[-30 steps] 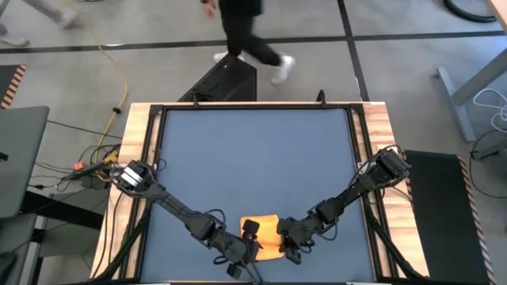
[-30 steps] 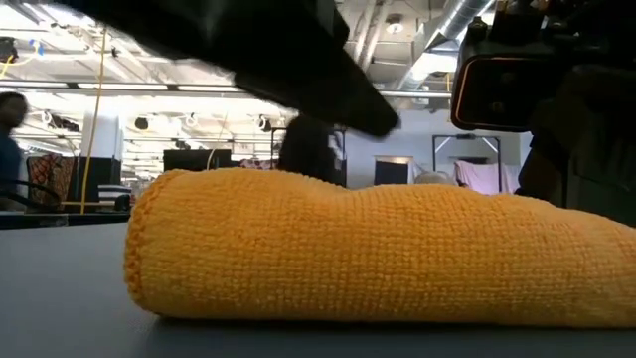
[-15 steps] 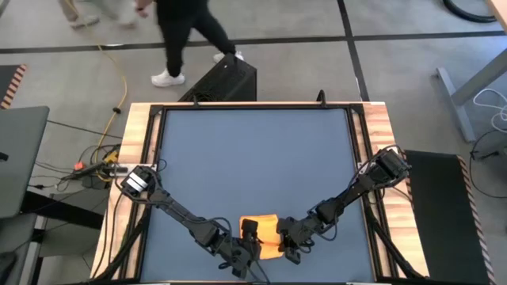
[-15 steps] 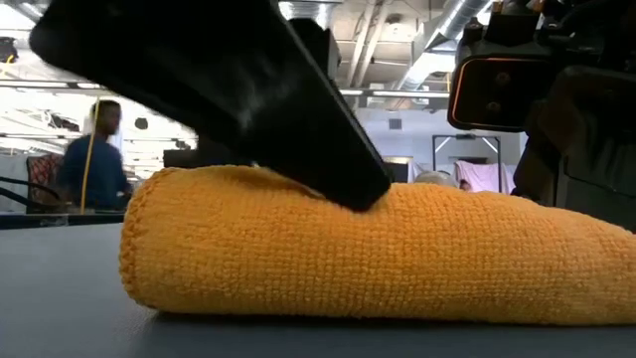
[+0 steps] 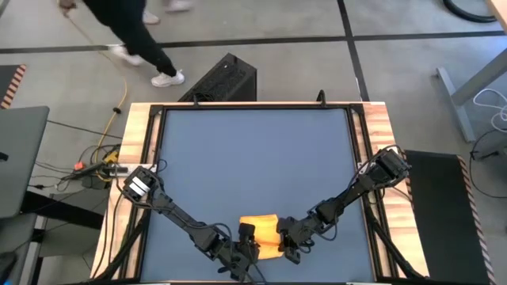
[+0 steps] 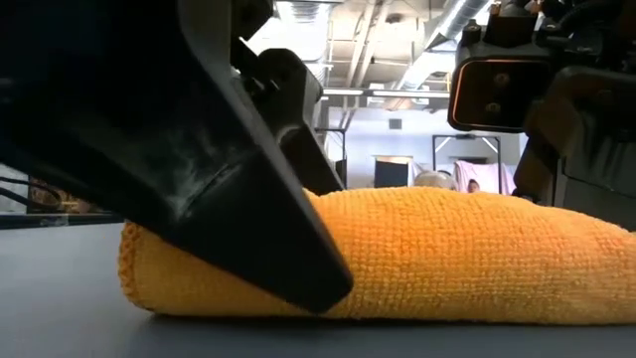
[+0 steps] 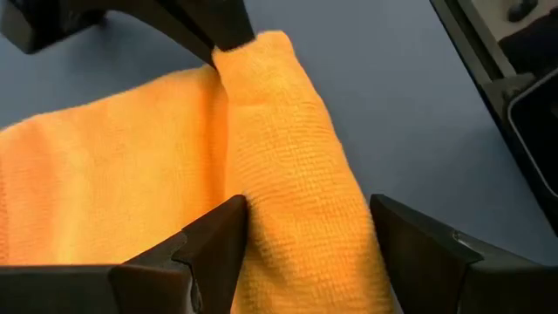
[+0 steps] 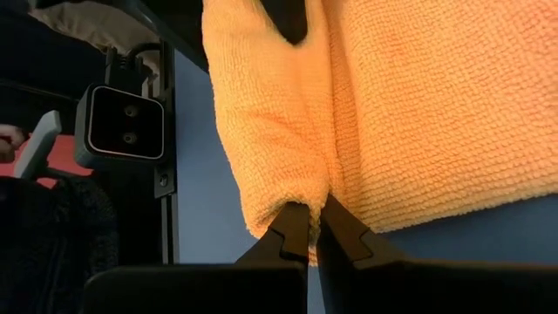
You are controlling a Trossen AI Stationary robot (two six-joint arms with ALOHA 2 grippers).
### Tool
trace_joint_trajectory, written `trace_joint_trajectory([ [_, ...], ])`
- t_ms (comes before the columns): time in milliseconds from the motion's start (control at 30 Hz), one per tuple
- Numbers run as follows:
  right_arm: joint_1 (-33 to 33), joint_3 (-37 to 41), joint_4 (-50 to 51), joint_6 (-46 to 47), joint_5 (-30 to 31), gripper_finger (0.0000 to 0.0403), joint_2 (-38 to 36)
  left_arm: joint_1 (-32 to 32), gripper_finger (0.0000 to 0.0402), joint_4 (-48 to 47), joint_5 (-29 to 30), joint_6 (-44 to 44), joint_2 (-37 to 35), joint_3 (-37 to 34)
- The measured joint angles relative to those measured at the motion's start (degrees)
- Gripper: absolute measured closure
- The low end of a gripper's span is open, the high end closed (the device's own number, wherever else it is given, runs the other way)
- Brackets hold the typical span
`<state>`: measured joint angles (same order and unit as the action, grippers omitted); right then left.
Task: Roll towel into tight, uniform cylinder
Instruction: Roll the orange microfiber towel
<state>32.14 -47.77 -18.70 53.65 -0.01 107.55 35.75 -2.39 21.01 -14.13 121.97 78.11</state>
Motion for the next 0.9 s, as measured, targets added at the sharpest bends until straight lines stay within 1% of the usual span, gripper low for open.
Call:
trace_joint_trajectory([
  [133, 0.00, 0.00, -0.15, 0.03, -0.03, 0.0377, 0.00, 0.00, 0.0170, 0.07, 0.87, -0.34, 0.00, 0.00],
  [233, 0.01, 0.00, -0.15, -0.53, -0.04, 0.0371, 0.00, -0.32, 0.0191, -0.48, 0.37, -3.16, 0.00, 0.02],
  [333, 0.30, 0.00, -0.10, -1.03, 0.08, 0.0359, 0.00, -0.96, 0.0238, -1.81, -1.15, -6.46, 0.00, 0.04],
  [433, 0.39, 0.00, -0.21, -0.99, 0.13, 0.0347, 0.00, -1.39, 0.0300, -2.03, -2.50, -8.02, 0.00, 0.07],
  [533, 0.32, 0.00, -0.24, 1.90, 0.31, 0.0338, 0.00, -1.85, 0.0366, -2.06, -3.78, -8.89, -0.03, 0.07],
  [567, 0.15, 0.00, -0.24, 3.19, 0.32, 0.0335, -0.03, -2.05, 0.0381, -2.14, -4.39, -9.48, -0.05, 0.07],
  [633, -0.31, -0.02, -0.23, 5.28, 0.14, 0.0331, -0.04, -2.71, 0.0387, -2.22, -6.63, -11.03, -0.09, 0.09],
  [767, -0.91, -0.05, -0.26, 4.96, -1.66, 0.0319, -0.07, -4.14, 0.0384, -2.55, -12.82, -14.48, -0.25, 0.11],
  [900, -0.27, -0.04, -0.28, 4.59, -1.29, 0.0302, -0.07, -4.63, 0.0383, -2.69, -14.92, -16.37, -0.26, 0.11],
])
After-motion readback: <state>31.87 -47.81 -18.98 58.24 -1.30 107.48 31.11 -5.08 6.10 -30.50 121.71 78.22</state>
